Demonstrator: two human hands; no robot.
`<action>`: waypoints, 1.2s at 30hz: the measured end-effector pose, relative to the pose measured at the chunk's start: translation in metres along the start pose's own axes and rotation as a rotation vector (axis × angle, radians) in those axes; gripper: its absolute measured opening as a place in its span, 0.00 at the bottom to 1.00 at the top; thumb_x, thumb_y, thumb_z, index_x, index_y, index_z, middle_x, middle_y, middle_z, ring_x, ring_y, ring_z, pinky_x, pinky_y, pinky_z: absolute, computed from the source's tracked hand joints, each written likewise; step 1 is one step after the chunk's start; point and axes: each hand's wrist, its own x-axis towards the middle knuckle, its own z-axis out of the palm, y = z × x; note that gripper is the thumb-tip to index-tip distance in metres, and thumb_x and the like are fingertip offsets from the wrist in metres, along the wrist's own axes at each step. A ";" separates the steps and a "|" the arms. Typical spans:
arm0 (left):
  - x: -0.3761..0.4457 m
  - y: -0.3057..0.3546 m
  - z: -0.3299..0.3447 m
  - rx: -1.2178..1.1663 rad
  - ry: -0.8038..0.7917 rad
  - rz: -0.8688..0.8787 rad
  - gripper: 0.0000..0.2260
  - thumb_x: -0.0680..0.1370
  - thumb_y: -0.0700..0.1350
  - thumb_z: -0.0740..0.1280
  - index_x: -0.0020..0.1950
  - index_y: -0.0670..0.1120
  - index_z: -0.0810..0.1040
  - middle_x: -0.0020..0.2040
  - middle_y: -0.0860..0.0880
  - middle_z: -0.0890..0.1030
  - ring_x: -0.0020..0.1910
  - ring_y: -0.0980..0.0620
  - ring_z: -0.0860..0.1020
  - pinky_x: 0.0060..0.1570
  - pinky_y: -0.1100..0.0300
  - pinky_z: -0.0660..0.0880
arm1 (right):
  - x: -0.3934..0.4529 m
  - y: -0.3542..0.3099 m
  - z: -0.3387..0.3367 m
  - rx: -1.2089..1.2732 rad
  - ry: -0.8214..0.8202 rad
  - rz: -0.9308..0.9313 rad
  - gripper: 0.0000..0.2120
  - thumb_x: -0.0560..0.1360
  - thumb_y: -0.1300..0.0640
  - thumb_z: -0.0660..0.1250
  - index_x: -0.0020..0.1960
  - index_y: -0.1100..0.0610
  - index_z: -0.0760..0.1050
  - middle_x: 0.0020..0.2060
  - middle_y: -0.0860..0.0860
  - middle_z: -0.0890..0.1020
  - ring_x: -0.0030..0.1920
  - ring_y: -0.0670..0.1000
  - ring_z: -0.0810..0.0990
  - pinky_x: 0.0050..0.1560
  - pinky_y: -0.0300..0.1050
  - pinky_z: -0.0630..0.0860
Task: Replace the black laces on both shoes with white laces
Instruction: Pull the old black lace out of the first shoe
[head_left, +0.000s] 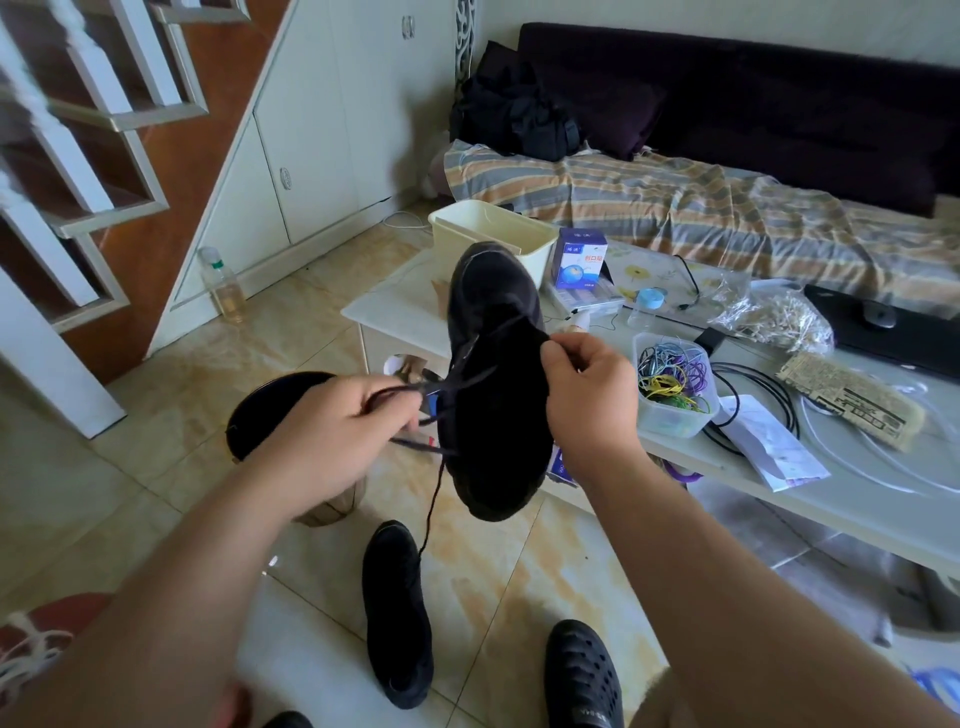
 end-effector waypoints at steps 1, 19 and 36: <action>0.003 -0.013 -0.004 0.175 -0.089 -0.090 0.11 0.83 0.56 0.65 0.44 0.56 0.81 0.32 0.50 0.76 0.32 0.51 0.76 0.37 0.54 0.73 | -0.001 0.000 0.000 0.041 0.005 0.015 0.05 0.80 0.54 0.69 0.48 0.49 0.84 0.40 0.45 0.86 0.43 0.49 0.85 0.47 0.49 0.84; 0.003 0.016 0.017 0.077 0.380 -0.072 0.08 0.78 0.55 0.72 0.50 0.53 0.76 0.42 0.57 0.80 0.43 0.59 0.79 0.37 0.66 0.69 | -0.041 -0.005 0.017 0.028 -0.205 -0.138 0.05 0.82 0.54 0.67 0.51 0.46 0.80 0.42 0.41 0.84 0.44 0.43 0.83 0.45 0.42 0.82; 0.005 0.007 0.022 0.000 0.513 -0.012 0.08 0.76 0.52 0.75 0.41 0.51 0.82 0.33 0.61 0.82 0.35 0.63 0.80 0.38 0.66 0.75 | -0.031 -0.012 0.033 -0.478 -0.225 -0.797 0.05 0.76 0.62 0.70 0.41 0.57 0.79 0.35 0.51 0.79 0.38 0.52 0.75 0.42 0.48 0.72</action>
